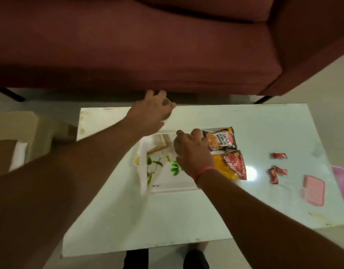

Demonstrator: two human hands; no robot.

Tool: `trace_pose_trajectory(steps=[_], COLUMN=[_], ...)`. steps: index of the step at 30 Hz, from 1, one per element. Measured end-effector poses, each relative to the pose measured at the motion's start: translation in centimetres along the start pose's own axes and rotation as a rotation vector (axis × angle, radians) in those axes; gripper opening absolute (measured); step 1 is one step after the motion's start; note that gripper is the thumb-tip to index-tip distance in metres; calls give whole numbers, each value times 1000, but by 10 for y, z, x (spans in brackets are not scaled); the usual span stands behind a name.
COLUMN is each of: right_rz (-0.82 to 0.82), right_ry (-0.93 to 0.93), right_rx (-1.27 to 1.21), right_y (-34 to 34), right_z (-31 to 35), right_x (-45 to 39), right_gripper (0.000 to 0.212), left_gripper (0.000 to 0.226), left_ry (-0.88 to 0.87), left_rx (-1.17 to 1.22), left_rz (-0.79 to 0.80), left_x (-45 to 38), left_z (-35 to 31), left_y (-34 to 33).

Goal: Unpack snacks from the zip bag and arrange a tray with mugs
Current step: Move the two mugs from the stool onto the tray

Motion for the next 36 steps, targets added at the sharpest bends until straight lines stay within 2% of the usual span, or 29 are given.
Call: trace_pose_trajectory(steps=[6, 13, 23, 33, 36], right_rz=[27, 43, 76, 107, 156], right_ry=[-19, -44, -58, -61, -43], right_rx=[-18, -112, -133, -132, -132], right_y=[-32, -38, -41, -41, -42], right_z=[-51, -75, -77, -73, -77], right_x=[35, 58, 61, 57, 56], right_gripper=[73, 77, 76, 88, 97], left_gripper=[68, 76, 74, 82, 90], left_ry=[-102, -150, -159, -186, -86], left_rx=[-20, -58, -48, -11, 109], left_rz=[101, 213, 238, 228, 230], left_x=[-30, -41, -42, -41, -28], left_z=[-98, -142, -139, -130, -115], left_y=[-36, -65, -87, -100, -96])
Point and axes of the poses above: each hand's wrist, its own x-axis away from the middle knuckle, its own y-axis out of the back of the hand, z = x × y, the point moved 7 cm from there along -x, towards the middle knuckle, and after that the axes turned 3 degrees about x, right-handed, at the moved point
